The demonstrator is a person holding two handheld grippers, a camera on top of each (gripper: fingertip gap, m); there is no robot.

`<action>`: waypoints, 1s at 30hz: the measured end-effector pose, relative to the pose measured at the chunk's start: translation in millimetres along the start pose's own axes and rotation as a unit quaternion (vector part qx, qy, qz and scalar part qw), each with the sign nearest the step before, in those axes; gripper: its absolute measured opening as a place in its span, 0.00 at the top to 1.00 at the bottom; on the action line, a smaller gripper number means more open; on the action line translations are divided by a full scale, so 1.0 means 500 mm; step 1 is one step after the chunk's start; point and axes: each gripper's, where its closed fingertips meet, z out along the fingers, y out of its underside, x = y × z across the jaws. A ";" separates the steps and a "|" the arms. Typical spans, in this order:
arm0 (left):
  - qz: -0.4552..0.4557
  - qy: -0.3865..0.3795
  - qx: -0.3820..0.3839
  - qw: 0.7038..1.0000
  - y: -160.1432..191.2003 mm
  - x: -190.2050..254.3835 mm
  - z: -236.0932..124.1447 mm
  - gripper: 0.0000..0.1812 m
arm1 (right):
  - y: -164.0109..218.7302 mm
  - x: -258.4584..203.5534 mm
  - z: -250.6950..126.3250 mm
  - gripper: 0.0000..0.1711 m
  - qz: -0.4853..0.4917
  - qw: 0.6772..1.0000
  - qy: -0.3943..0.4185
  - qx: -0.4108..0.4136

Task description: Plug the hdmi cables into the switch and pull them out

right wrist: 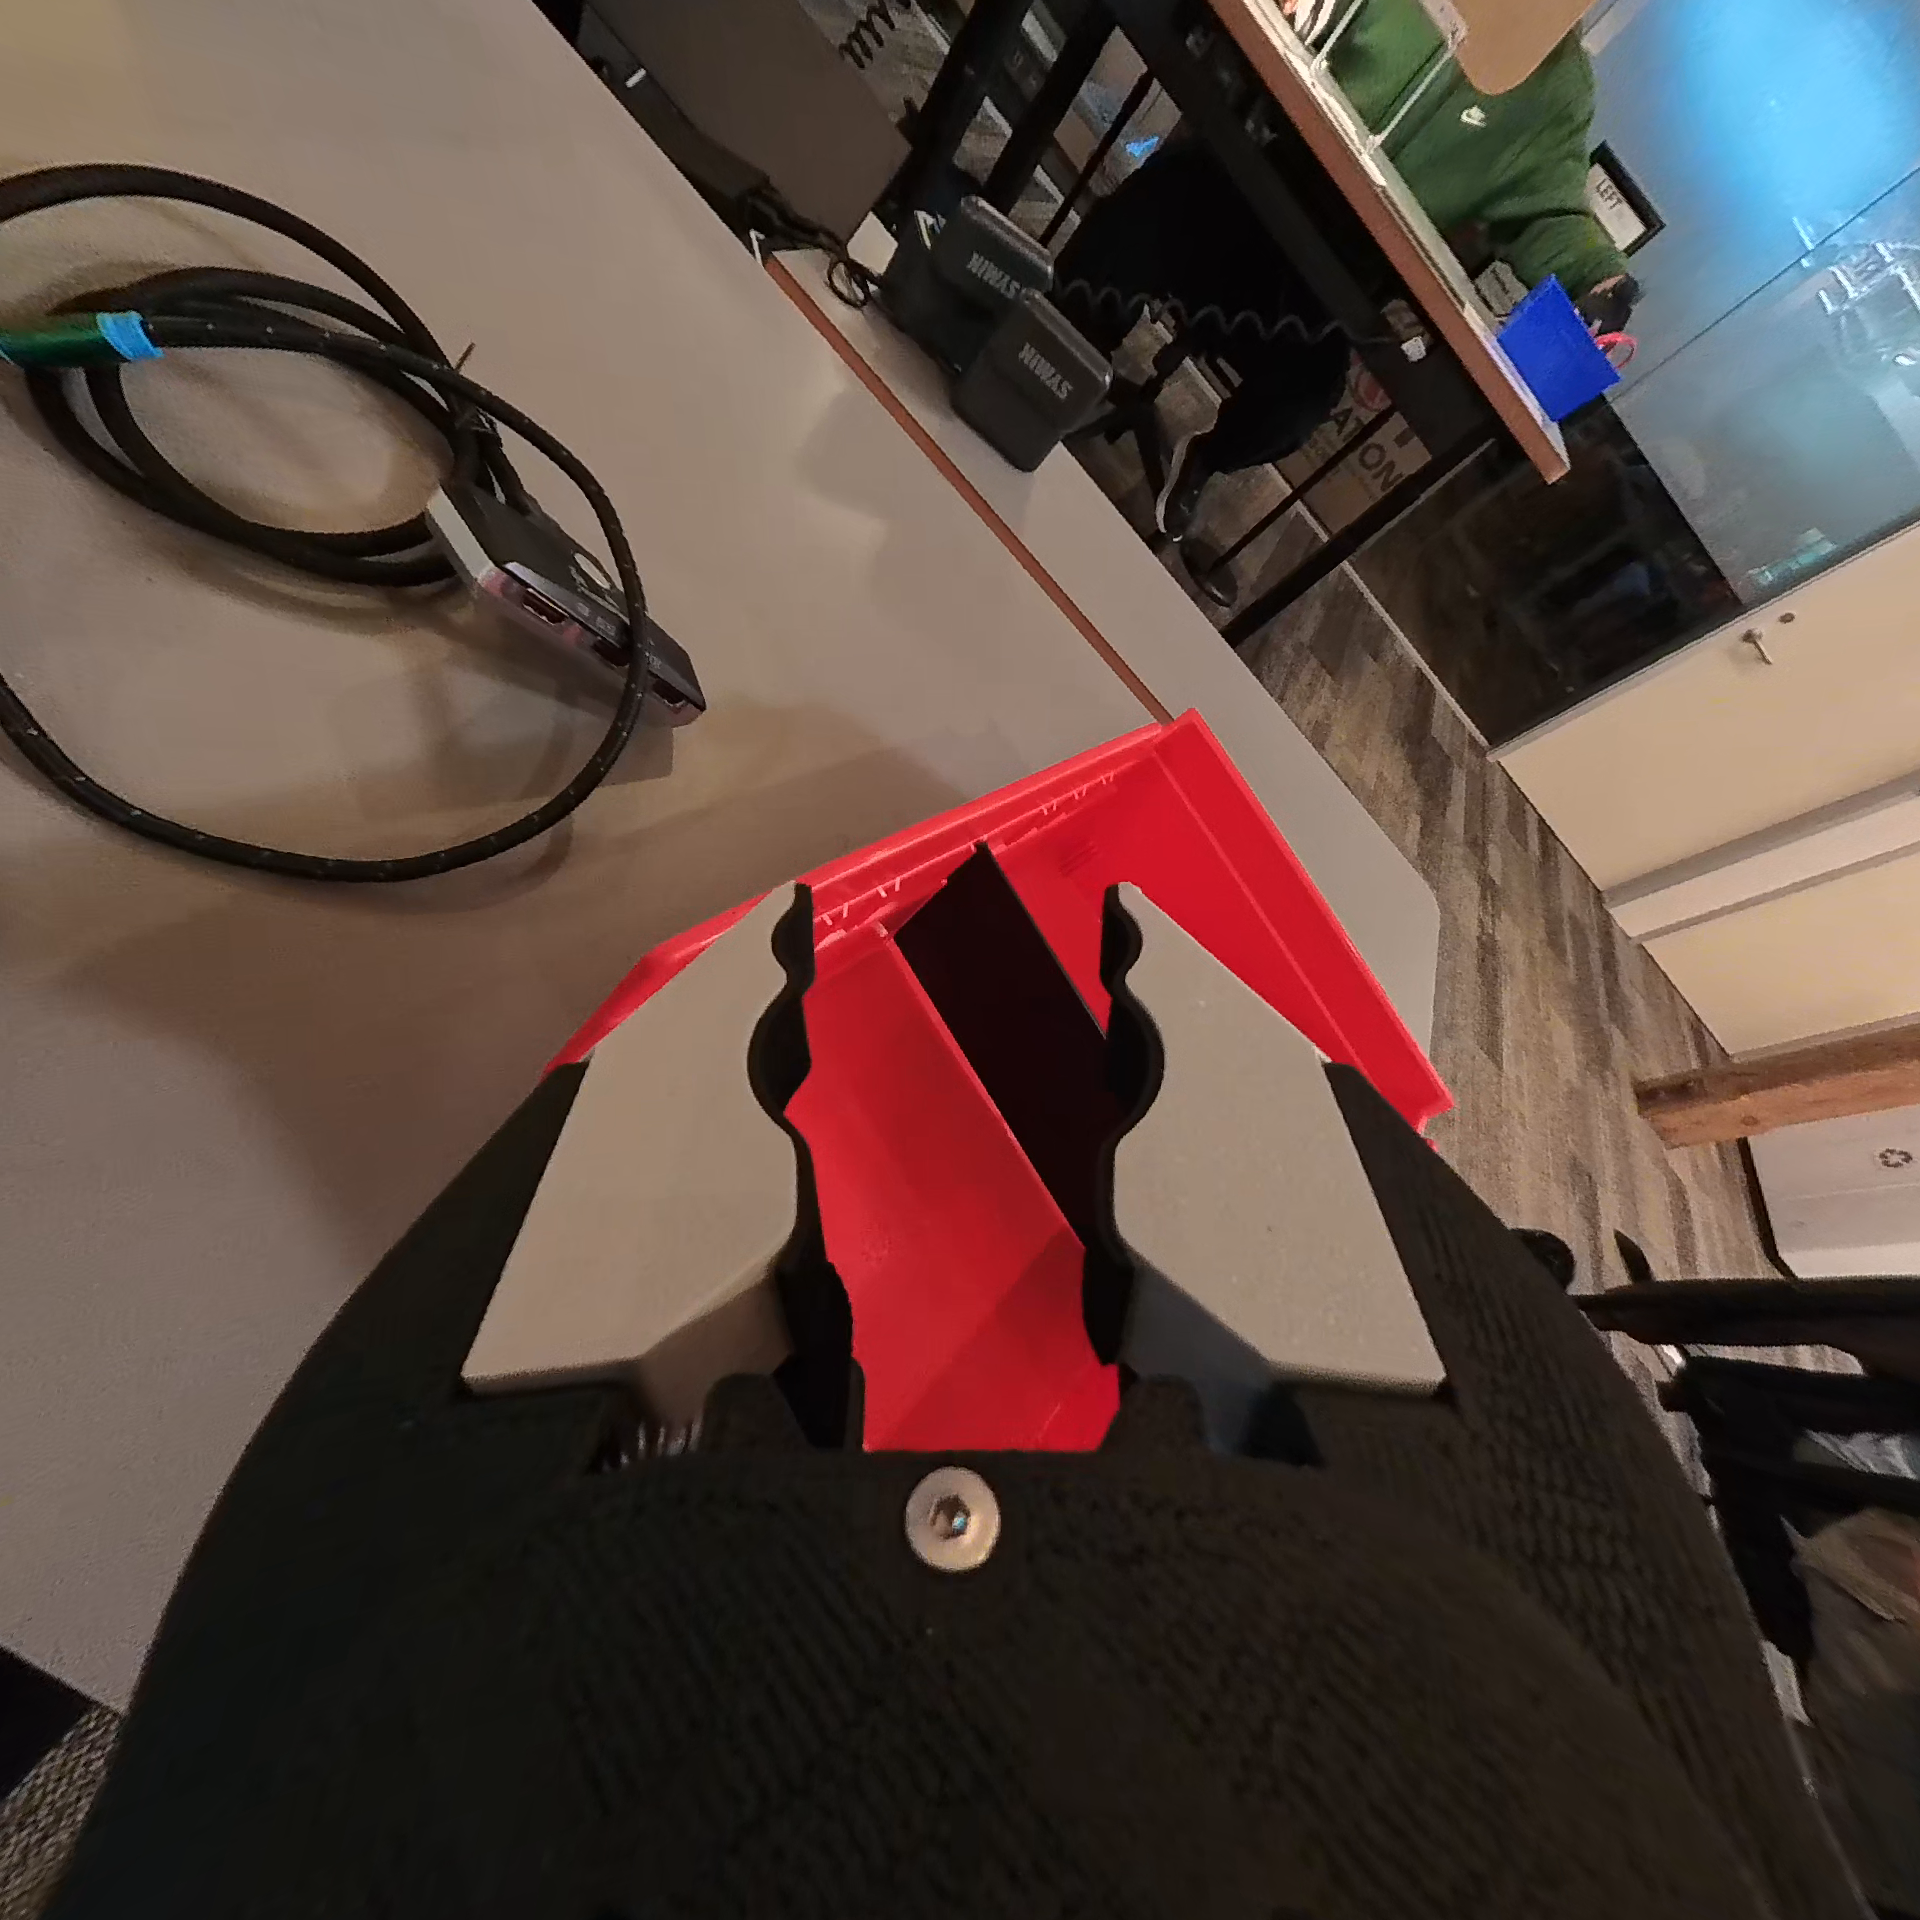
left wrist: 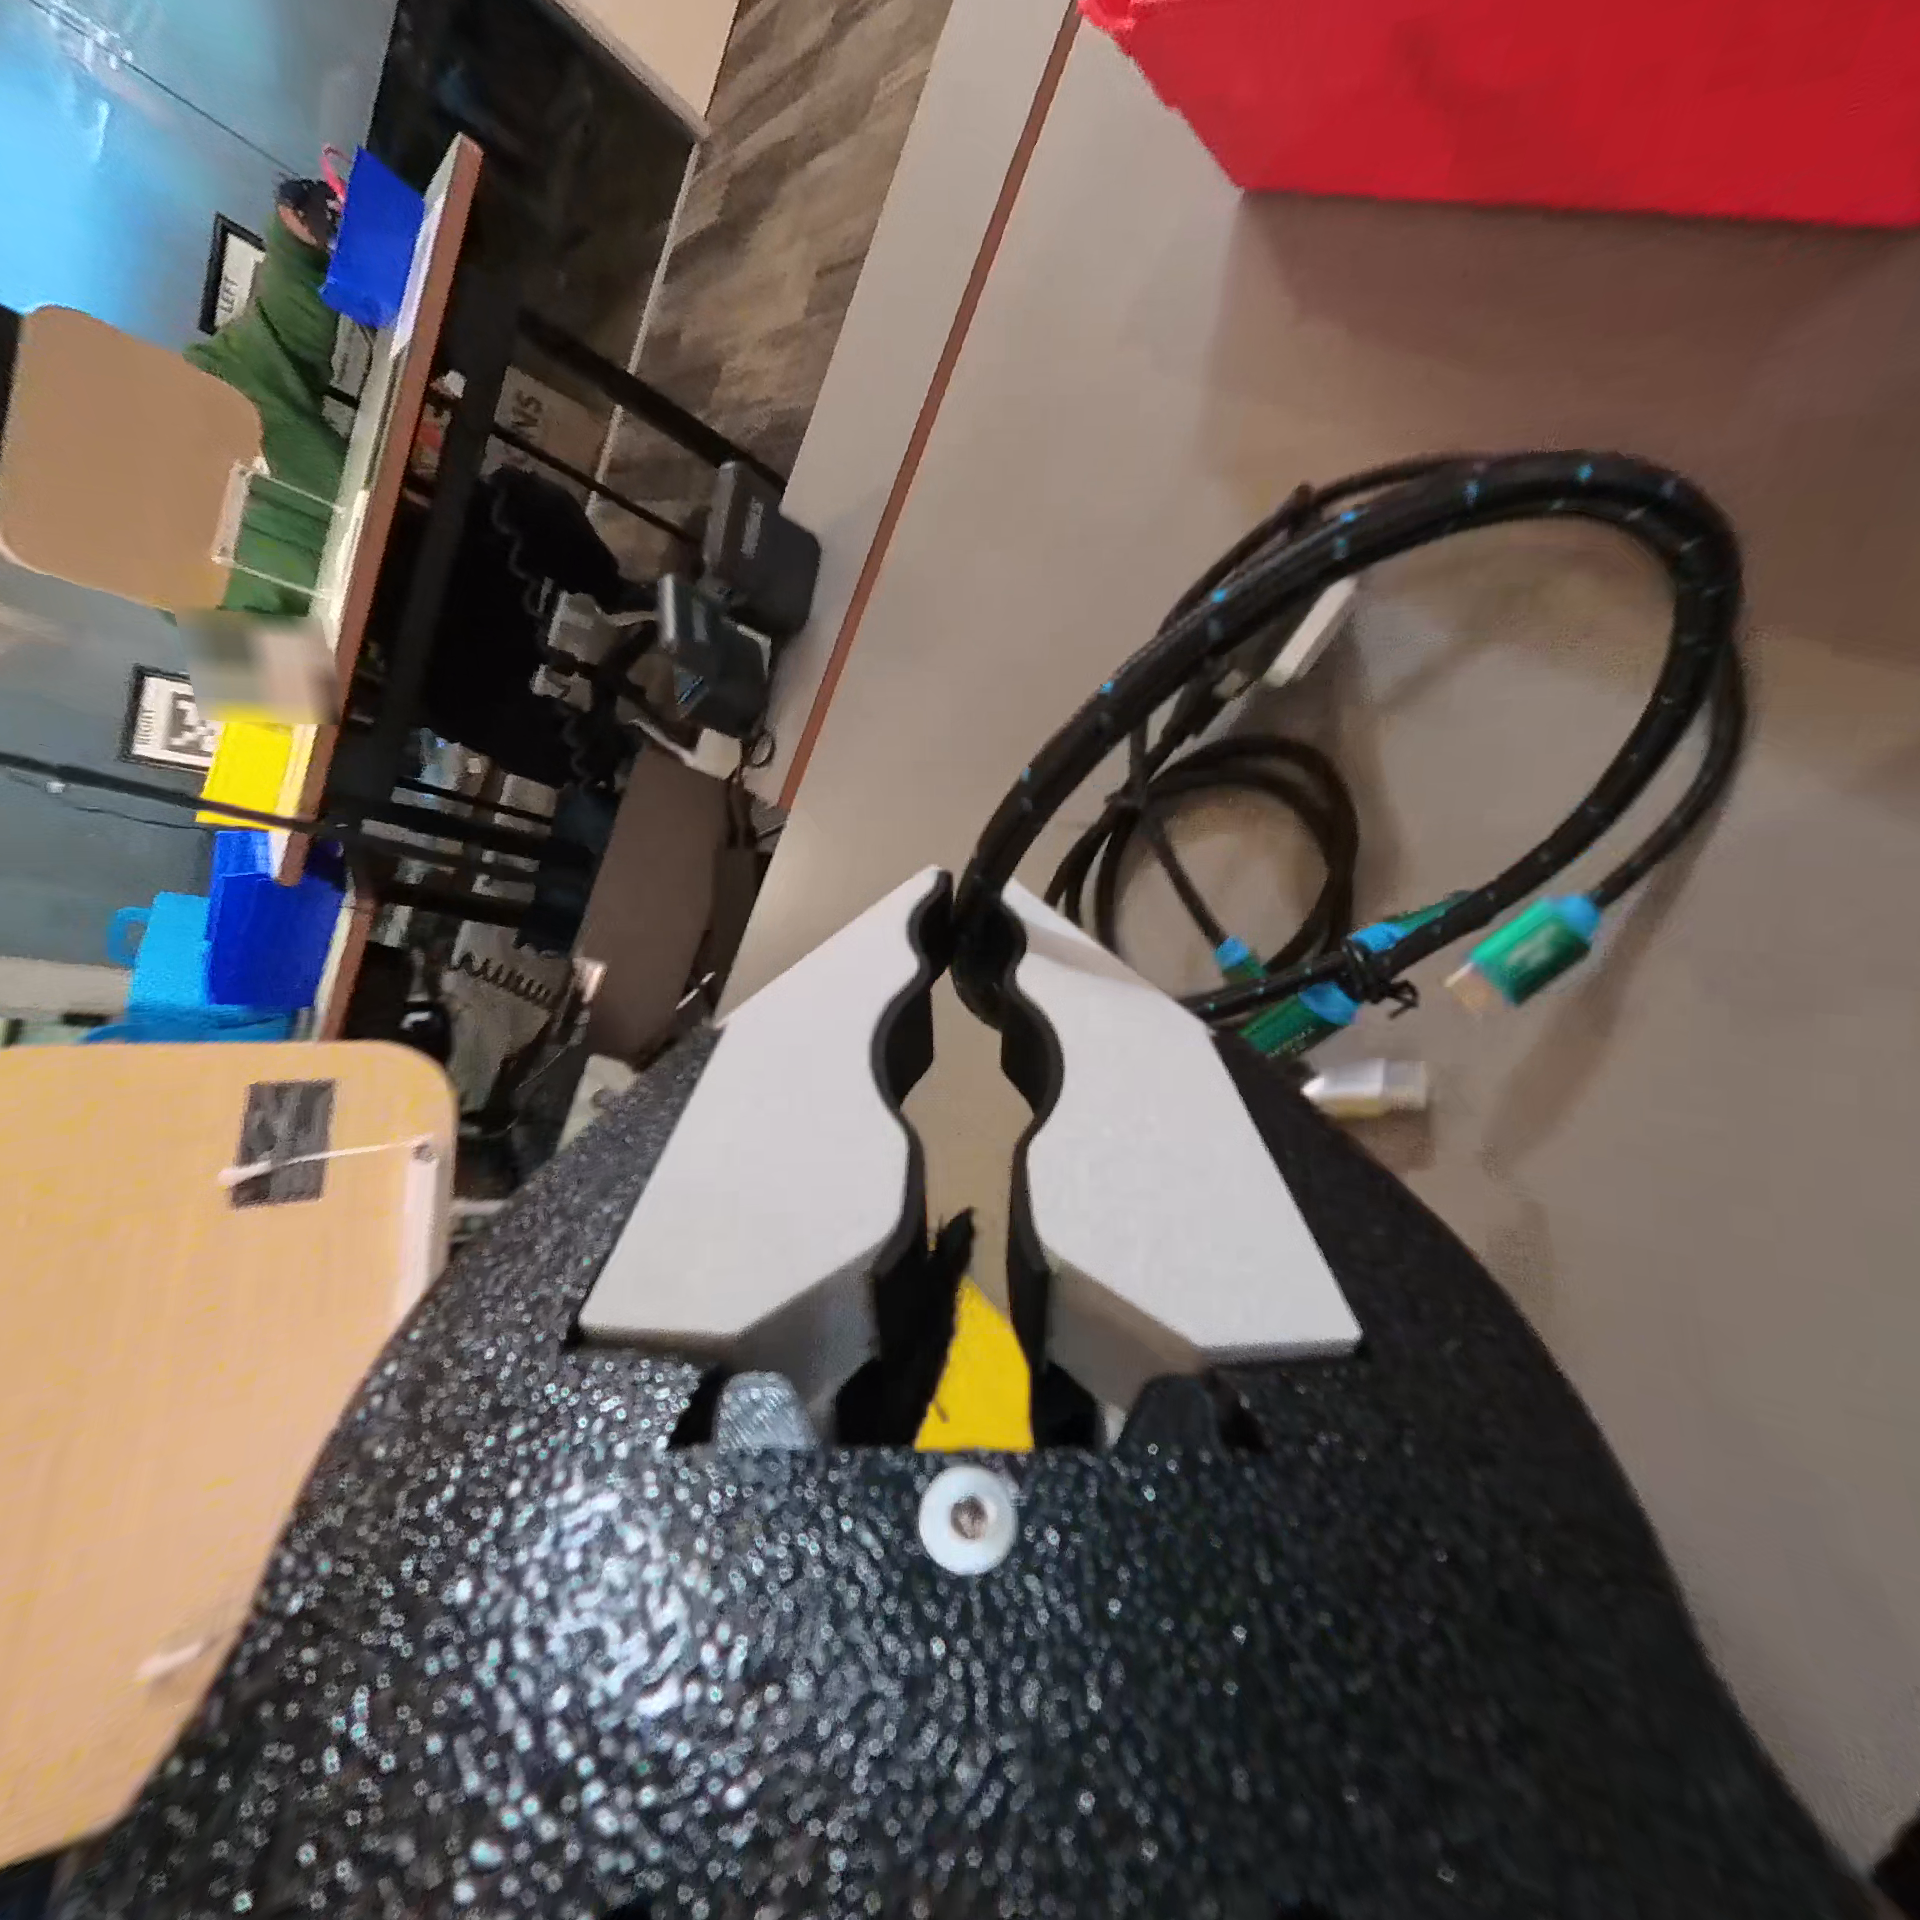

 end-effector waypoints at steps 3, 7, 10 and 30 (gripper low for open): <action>-0.014 0.016 -0.005 1.000 -0.010 0.028 0.067 0.98 | 0.002 0.000 0.002 0.68 -0.001 1.000 -0.001 -0.001; -0.031 -0.001 -0.032 0.999 0.017 0.034 0.142 0.98 | 0.005 0.002 0.003 0.68 0.001 1.000 -0.001 -0.002; -0.054 -0.014 -0.034 0.998 0.037 0.029 0.174 0.98 | 0.005 0.003 0.003 0.68 0.002 1.000 0.000 -0.001; -0.197 0.243 -0.203 0.928 0.217 0.191 -0.006 0.55 | -0.015 -0.076 0.062 0.68 -0.044 0.998 -0.044 -0.016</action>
